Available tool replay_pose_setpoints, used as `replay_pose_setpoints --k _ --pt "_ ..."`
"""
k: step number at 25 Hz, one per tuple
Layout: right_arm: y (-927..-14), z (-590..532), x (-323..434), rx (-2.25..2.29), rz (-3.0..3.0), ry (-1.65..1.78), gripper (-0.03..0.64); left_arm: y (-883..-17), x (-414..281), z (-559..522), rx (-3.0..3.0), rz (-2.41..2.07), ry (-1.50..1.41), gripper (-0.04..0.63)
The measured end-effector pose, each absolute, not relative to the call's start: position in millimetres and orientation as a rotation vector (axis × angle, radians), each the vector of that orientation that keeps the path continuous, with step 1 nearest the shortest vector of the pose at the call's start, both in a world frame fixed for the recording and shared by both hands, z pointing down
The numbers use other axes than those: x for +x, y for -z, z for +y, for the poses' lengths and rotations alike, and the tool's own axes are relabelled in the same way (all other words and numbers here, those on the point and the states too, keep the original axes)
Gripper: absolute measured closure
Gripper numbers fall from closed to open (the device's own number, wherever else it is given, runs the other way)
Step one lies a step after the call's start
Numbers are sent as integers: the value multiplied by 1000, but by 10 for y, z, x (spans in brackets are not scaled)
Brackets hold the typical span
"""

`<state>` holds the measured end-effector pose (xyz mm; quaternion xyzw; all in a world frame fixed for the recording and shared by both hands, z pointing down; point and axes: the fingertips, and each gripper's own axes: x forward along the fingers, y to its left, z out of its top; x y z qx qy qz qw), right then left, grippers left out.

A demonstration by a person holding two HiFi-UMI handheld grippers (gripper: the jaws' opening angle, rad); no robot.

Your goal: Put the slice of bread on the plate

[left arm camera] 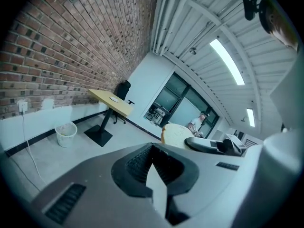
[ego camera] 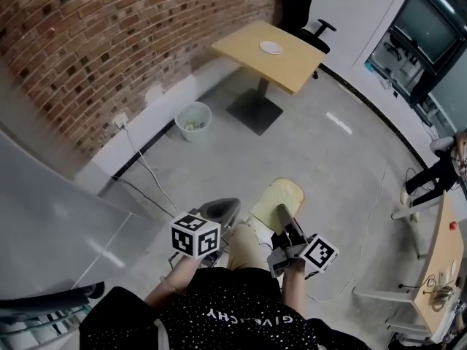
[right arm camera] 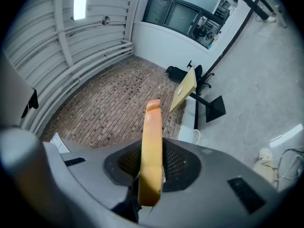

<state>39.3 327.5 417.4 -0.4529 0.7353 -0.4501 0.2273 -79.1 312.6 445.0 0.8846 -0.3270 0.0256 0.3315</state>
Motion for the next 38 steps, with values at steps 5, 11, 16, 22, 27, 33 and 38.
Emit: replay_pose_setpoints --k 5,11,16,22,27,33,38 --pt "-4213 2606 474 -1165 2069 1265 525 -4531 -698 2496 2281 -917 -67 586" --pt "-4053 1511 1024 -1120 2114 1228 525 -4392 -166 1480 2319 -974 -68 586" --pt "-4105 936 1571 -1159 2084 1252 525 -4235 243 815 2327 -1010 -27 586" --pt "-4135 482 1888 -1118 2112 1242 525 -4386 591 421 2298 -1029 -31 586" --pt "-4223 261 1980 -1101 2141 1258 525 -4477 742 175 2280 -1036 -19 586" --pt "-4107 54 2060 -1095 2147 1244 525 -4412 861 40 2291 -1024 -28 586" --pt "-4103 -147 2037 -1089 2150 1262 525 -4348 855 -165 2295 -1034 -11 586"
